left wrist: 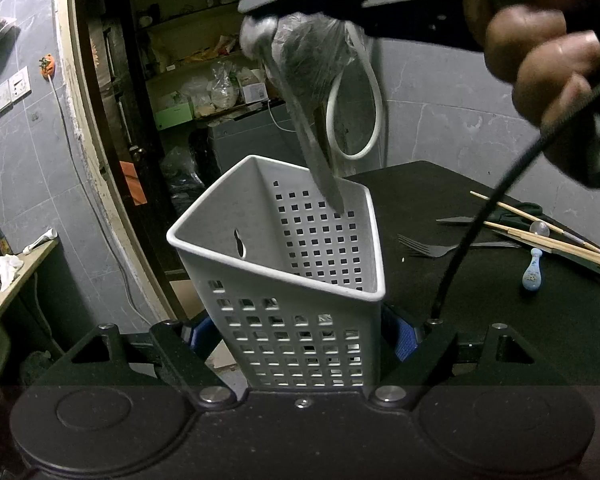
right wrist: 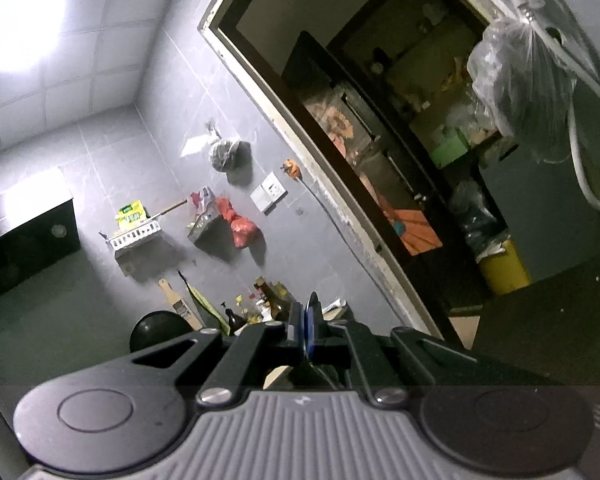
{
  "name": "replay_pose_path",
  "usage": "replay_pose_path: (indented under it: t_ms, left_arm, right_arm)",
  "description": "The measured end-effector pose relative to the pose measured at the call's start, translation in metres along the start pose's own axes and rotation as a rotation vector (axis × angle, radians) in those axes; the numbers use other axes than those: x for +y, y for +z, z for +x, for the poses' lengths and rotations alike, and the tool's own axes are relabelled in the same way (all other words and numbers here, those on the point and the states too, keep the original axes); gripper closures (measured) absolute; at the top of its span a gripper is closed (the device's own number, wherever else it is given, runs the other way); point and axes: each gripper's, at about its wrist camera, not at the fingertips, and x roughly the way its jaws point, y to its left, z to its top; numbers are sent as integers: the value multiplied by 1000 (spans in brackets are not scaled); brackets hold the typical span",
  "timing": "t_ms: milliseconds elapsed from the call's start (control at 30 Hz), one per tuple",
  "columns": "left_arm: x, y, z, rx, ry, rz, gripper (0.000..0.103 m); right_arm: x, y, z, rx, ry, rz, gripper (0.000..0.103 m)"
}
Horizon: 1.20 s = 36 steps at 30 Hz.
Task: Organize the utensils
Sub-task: 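Lift the spoon with the right tool, lower it into the caddy, release, then move the open right tool back to the steel fork on the table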
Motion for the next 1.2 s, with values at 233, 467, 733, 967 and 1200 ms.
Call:
replay_pose_path:
  t_ms: [233, 467, 733, 967, 1200]
  left_arm:
    - [0, 0, 0, 0, 0, 0, 19]
    - [-1, -1, 0, 0, 1, 4, 19]
    - [-1, -1, 0, 0, 1, 5, 19]
    - [-1, -1, 0, 0, 1, 4, 19]
    - [-1, -1, 0, 0, 1, 3, 19]
  right_arm:
    - [-4, -20, 1, 54, -39, -4, 101]
    - [-5, -36, -4, 93, -72, -12, 101]
    - [-4, -42, -5, 109, -97, -2, 101]
    - [-2, -46, -6, 133, -130, 1, 96]
    - [-3, -48, -12, 131, -155, 9, 82]
